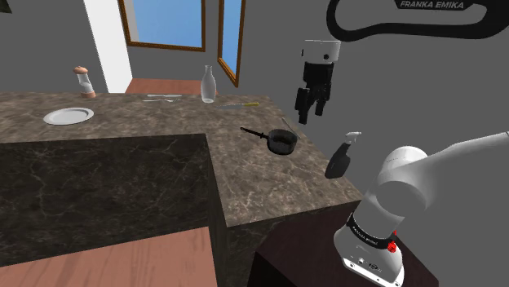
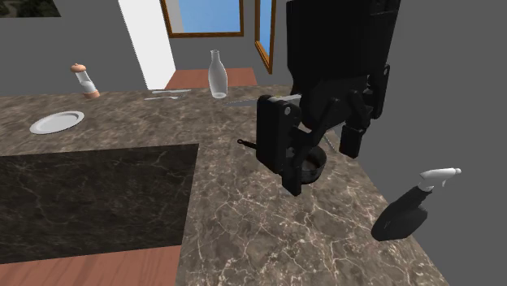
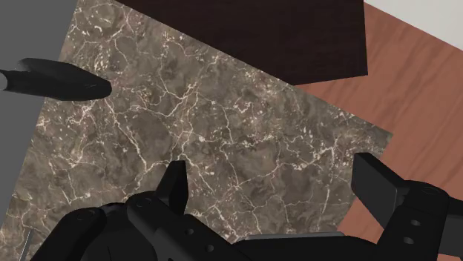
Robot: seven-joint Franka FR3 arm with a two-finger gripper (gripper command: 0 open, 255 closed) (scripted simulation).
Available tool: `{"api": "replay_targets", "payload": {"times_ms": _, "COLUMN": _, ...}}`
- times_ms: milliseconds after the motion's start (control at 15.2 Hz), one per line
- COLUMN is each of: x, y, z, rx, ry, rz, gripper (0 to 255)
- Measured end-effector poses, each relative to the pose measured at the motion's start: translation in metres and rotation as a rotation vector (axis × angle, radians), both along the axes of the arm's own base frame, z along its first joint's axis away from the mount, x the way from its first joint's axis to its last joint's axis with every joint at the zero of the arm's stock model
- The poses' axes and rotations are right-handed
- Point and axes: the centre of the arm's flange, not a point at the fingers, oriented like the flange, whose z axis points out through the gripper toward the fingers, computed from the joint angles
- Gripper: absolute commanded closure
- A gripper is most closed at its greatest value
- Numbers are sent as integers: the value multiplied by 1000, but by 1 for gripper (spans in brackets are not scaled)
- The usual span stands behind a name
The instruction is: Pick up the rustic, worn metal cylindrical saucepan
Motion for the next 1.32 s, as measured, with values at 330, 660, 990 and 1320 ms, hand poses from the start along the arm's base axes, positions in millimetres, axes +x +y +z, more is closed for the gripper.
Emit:
{"api": "replay_targets", "payload": {"times_ms": 330, "x": 24, "y": -22, "z": -27, "rx": -2, "ry": 1, "rz": -1, "gripper": 0}}
{"api": "replay_targets", "payload": {"times_ms": 660, "x": 61, "y": -56, "z": -65, "rx": -6, "ry": 0, "rz": -1, "gripper": 0}}
{"api": "replay_targets", "payload": {"times_ms": 990, "x": 91, "y": -91, "z": -106, "rx": -11, "ry": -1, "rz": -2, "gripper": 0}}
{"api": "replay_targets", "payload": {"times_ms": 1320, "x": 130, "y": -126, "z": -149, "rx": -15, "ry": -2, "rz": -2, "gripper": 0}}
